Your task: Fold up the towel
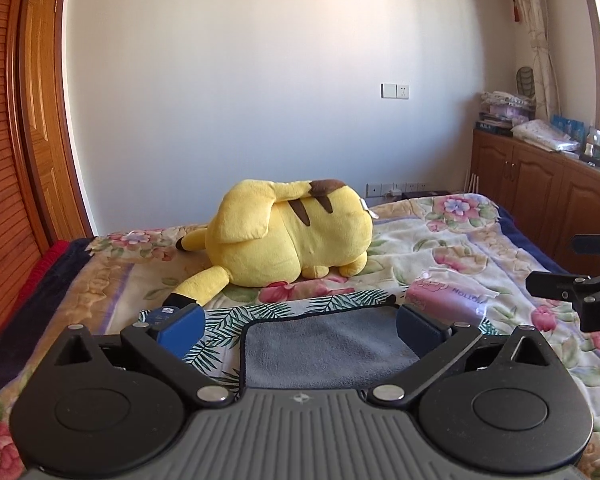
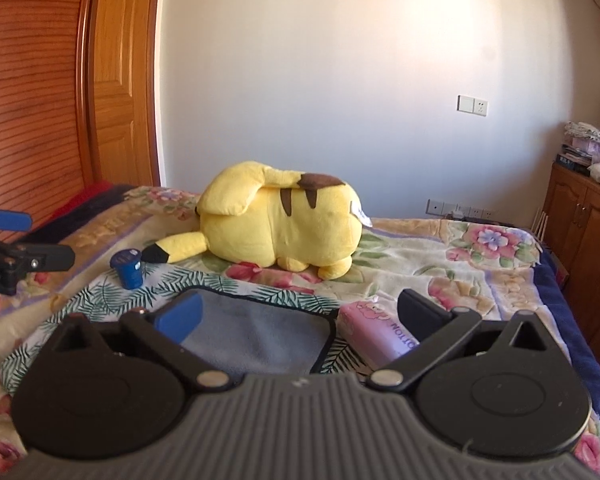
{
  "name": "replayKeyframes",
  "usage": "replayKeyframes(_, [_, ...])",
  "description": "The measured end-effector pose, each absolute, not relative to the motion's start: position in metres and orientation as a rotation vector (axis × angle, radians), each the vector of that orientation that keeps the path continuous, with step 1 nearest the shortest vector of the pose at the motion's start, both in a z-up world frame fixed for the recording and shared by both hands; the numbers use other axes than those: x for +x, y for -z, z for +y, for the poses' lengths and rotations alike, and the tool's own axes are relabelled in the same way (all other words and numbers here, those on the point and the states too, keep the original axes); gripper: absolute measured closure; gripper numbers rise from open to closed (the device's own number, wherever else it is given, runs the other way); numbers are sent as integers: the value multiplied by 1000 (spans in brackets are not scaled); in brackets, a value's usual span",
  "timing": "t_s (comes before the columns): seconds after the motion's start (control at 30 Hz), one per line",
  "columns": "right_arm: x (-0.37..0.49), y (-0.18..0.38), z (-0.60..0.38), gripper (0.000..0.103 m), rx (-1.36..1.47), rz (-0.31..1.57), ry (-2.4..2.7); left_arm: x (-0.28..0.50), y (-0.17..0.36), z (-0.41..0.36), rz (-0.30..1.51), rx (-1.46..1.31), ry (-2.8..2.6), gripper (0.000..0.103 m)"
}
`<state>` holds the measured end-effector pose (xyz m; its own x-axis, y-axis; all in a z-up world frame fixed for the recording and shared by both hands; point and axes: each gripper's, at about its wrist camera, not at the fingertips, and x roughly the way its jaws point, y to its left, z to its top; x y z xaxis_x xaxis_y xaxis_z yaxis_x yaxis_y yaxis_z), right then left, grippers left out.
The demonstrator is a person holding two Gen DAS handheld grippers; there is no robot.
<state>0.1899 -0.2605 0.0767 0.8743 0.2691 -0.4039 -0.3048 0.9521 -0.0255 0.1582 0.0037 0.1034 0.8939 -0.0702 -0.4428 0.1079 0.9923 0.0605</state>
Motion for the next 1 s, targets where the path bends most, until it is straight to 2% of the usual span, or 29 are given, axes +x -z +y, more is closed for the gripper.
replayKeyframes(0.53, [131, -139, -277, 0, -78, 313, -280, 92, -156, 0, 398, 100, 68, 16])
replayKeyframes(1.0, [78, -143, -282, 0, -52, 258, -274, 28, -162, -8, 333, 107, 94, 16])
